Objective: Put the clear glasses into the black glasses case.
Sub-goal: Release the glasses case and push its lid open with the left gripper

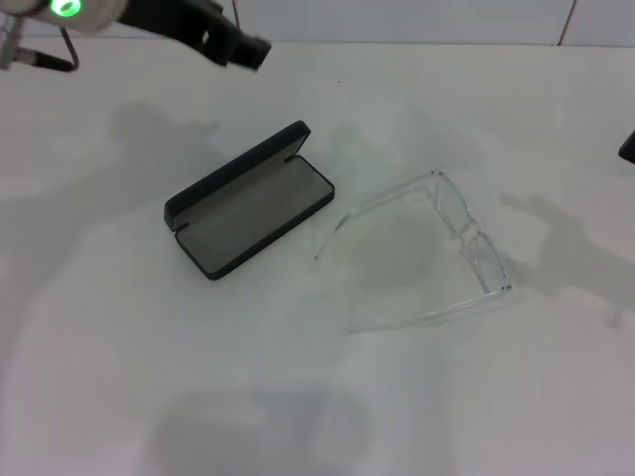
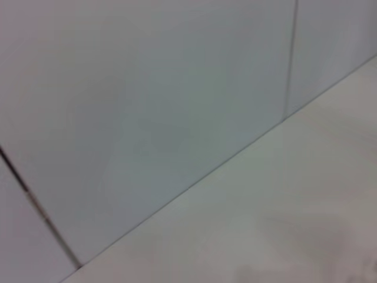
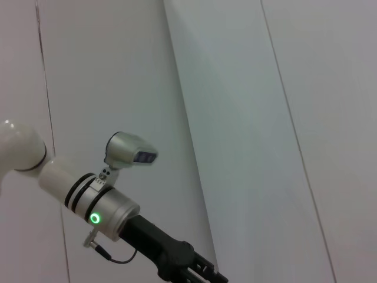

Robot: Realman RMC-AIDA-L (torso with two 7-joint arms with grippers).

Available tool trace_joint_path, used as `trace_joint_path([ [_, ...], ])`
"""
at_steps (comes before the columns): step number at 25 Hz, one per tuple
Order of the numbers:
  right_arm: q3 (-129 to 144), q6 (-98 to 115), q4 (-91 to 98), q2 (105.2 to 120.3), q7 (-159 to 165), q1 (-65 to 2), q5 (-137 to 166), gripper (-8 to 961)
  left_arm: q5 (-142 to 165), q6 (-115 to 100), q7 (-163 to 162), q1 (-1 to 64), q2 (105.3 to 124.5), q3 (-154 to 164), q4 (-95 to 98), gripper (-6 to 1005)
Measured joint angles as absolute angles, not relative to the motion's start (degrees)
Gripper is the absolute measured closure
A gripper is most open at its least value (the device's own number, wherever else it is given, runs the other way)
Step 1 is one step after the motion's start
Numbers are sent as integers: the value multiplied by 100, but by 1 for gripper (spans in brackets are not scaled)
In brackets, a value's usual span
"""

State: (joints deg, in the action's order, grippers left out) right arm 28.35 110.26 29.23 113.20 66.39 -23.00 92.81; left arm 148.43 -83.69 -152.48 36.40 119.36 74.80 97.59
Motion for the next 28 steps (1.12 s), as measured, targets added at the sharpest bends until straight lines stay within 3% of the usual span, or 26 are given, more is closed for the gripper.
trace_joint_path([
  [13, 2830, 10958, 2888, 11329, 6606, -2267, 9281, 84, 16202, -7989, -15949, 3584, 11965, 9293, 9607, 351],
  [28, 2830, 10699, 2648, 11314, 6342, -2349, 9281, 85, 16222, -7703, -15874, 4257, 11978, 9339, 7879, 353],
])
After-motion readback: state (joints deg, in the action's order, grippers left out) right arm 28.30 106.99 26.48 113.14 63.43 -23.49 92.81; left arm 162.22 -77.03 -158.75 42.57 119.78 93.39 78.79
